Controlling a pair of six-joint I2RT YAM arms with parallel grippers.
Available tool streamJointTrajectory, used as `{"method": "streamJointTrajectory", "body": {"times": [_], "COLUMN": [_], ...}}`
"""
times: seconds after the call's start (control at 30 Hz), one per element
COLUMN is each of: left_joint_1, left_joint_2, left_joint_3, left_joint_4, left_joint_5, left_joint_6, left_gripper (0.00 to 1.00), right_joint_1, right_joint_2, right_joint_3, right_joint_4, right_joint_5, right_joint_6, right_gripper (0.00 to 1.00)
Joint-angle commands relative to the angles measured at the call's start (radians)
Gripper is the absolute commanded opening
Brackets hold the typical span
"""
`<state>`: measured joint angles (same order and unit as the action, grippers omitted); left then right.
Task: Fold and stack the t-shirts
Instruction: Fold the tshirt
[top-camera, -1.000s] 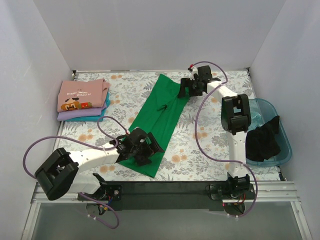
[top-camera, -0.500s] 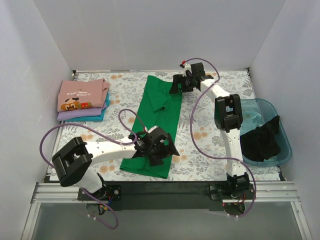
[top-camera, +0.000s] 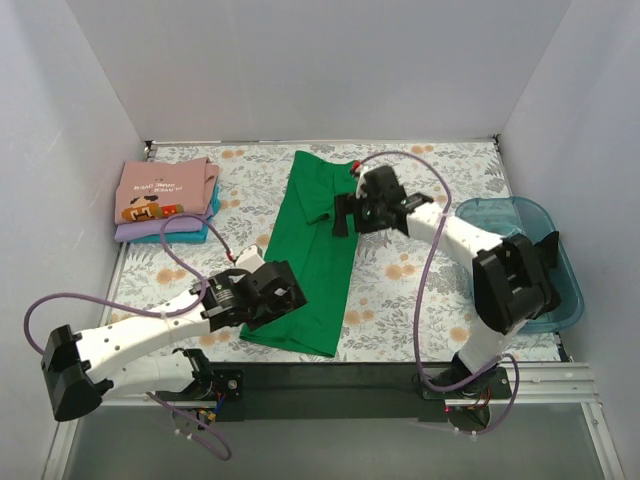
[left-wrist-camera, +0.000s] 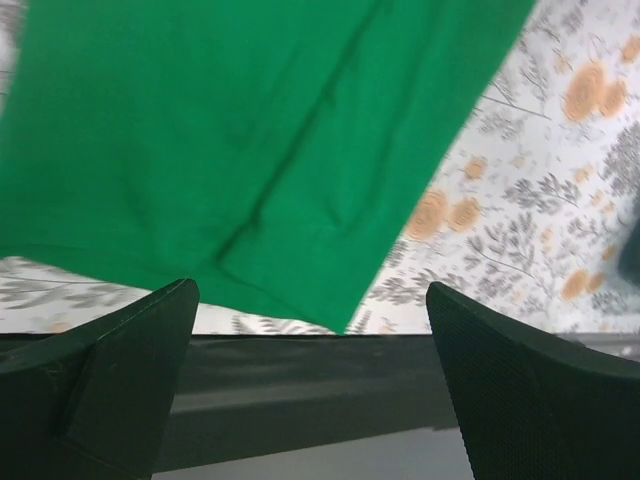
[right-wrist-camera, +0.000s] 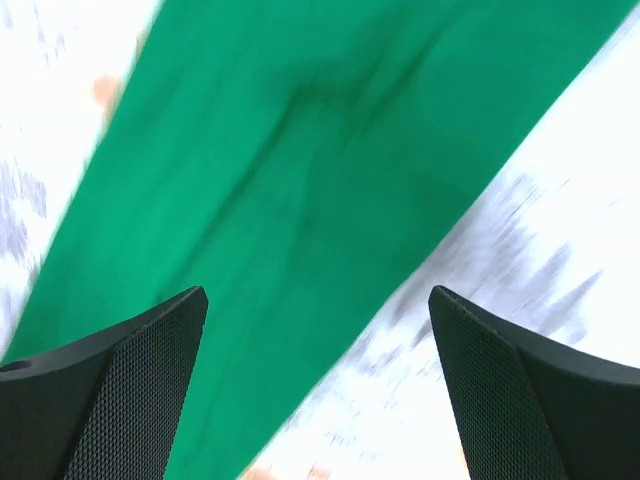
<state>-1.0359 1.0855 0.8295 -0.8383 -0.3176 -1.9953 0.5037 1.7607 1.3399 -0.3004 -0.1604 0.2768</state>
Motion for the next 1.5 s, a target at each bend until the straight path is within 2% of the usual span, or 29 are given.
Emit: {"method": "streamJointTrajectory", "body": {"times": [0.0,0.1,0.2,0.3,0.43,0.73,1.03,1.23,1.47], "left_joint_1": [0.013,0.020,0.020,0.022,0.023,0.023,0.023,0.022,0.023], "left_joint_2": [-0.102,-0.156,-0.179,-0.200,-0.202,-0.170,-0.102,-0.064,-0.009], "left_joint_3": [-0.062,-0.079,-0.086,-0.099,-0.104,-0.099,-0.104,-0.156,-0.211], "left_joint_4": [-0.137,-0.220,-0.239,-0.242,-0.252,-0.232,-0.182,-0.029,0.005], "left_joint_5": [-0.124,-0.158,-0.150,-0.152,-0.150,-0.135,-0.101,0.014,0.052], "left_joint_6": [-0.195,-0.256,-0.249,-0.252,-0.261,-0.246,-0.203,-0.100,-0.125], "left_gripper": [0.98,0.98,0.98,0.98,0.98,0.98,0.98,0.98,0.97], "right_joint_1": [0.184,0.339,0.432,0.527,0.591,0.552,0.403,0.358,0.372], "right_joint_2": [-0.108,-0.197,-0.250,-0.238,-0.170,-0.194,-0.351,-0.437,-0.584], "right_joint_3": [-0.245,-0.347,-0.418,-0.435,-0.453,-0.619,-0.809,-0.811,-0.742], "right_joint_4": [0.053,0.073,0.147,0.162,0.170,0.178,0.164,0.138,0.118], "right_joint_5": [0.107,0.151,0.113,0.098,0.093,0.125,0.114,0.084,0.050], "right_joint_6": [0.108,0.163,0.213,0.210,0.268,0.337,0.338,0.266,0.226], "right_gripper": [0.99,0.98,0.98,0.98,0.98,0.98,0.98,0.98,0.98]}}
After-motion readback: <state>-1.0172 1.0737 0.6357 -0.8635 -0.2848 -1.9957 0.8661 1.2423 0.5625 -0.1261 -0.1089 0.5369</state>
